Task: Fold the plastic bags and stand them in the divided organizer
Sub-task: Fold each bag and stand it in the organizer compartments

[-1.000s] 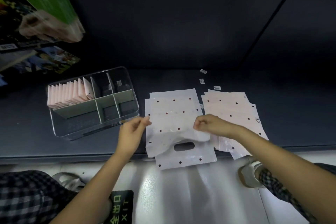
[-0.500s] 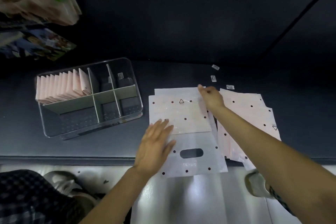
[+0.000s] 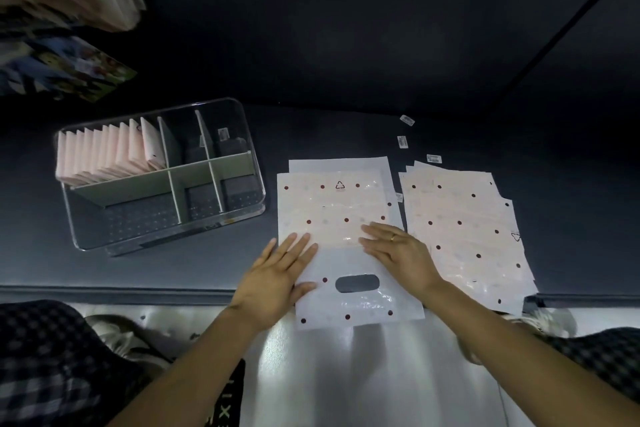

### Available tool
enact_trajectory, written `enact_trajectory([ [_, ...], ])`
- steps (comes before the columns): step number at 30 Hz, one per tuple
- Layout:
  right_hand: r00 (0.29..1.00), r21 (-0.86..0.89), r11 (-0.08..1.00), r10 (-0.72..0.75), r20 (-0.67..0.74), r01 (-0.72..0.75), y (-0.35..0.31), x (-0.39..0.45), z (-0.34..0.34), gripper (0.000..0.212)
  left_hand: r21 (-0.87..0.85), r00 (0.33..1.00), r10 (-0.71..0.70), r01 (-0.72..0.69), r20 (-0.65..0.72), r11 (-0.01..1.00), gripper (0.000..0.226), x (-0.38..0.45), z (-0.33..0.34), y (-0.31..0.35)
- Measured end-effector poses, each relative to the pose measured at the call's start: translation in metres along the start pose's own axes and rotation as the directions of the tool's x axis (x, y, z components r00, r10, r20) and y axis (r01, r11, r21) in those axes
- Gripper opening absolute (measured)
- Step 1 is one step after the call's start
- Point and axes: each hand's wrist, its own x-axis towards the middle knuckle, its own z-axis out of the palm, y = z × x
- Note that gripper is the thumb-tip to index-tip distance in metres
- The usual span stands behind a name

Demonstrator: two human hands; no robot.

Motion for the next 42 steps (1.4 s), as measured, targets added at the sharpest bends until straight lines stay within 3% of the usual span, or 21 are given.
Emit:
enact_trajectory([
  [5,0.999,-0.033,0.999,0.027,-0.035,-0.028,0.006,0.000,-0.007,0.016,-0.068,0.996,-0.093,0.093,-0.006,0.993,0.068,-0.012,-0.006,-0.015],
  [8,0.990,-0.176,0.981,-0.100,-0.097,0.082,-0.002,0.005,-0.011,0.012,-0.173,0.993,-0.114,0.112,0.000,0.979,0.063,-0.010,-0.010,-0.015],
  [11,0.992,-0.227,0.968,-0.120,-0.033,0.110,-0.006,0.012,-0.015,0.005,-0.234,0.991,-0.129,0.121,-0.020,0.965,0.058,-0.009,-0.014,-0.014],
  [14,0.994,-0.035,0.999,0.028,0.109,-0.025,-0.004,0.016,-0.024,0.015,-0.382,0.976,-0.188,0.135,-0.106,0.914,0.059,-0.005,-0.025,-0.016],
  [17,0.957,0.155,0.983,0.048,0.285,-0.095,-0.010,0.015,-0.042,0.011,-0.523,0.945,-0.296,0.184,-0.138,0.832,0.055,-0.002,-0.039,-0.018],
  [20,0.918,0.340,0.922,0.039,0.395,-0.186,-0.017,0.010,-0.057,0.011,-0.646,0.921,-0.377,0.230,-0.097,0.728,0.026,-0.001,-0.048,-0.019],
  [22,0.879,0.397,0.876,0.063,0.472,-0.276,-0.020,0.010,-0.063,0.013,-0.750,0.920,-0.389,0.227,-0.044,0.622,0.006,0.000,-0.050,-0.018],
  [25,0.842,0.424,0.831,0.094,0.531,-0.361,-0.021,0.017,-0.070,0.014,-0.859,0.901,-0.433,0.205,-0.021,0.469,0.017,0.002,-0.054,-0.014],
  [27,0.824,0.411,0.813,0.141,0.549,-0.413,-0.021,0.023,-0.073,0.017,-0.879,0.892,-0.452,0.209,-0.008,0.428,0.016,0.006,-0.056,-0.013],
  [31,0.832,0.237,0.883,0.248,0.497,-0.405,-0.025,0.028,-0.062,0.022,-0.849,0.885,-0.464,0.270,0.033,0.454,0.015,0.014,-0.051,-0.011],
  [34,0.892,-0.056,0.968,0.246,0.380,-0.243,-0.039,0.029,-0.046,0.028,-0.799,0.870,-0.491,0.330,0.051,0.502,0.012,0.018,-0.046,-0.011],
  [37,0.940,-0.321,0.941,0.202,0.275,-0.108,-0.051,0.027,-0.026,0.032,-0.788,0.881,-0.472,0.313,0.033,0.530,0.020,0.021,-0.048,-0.007],
  [40,0.964,-0.392,0.916,0.175,0.199,-0.085,-0.060,0.023,-0.007,0.036,-0.660,0.893,-0.418,0.213,-0.168,0.720,0.047,0.023,-0.050,0.000],
  [42,0.981,-0.337,0.941,0.103,0.165,-0.042,-0.064,0.020,0.004,0.040,-0.470,0.890,-0.312,0.130,-0.333,0.873,0.049,0.020,-0.050,0.005],
])
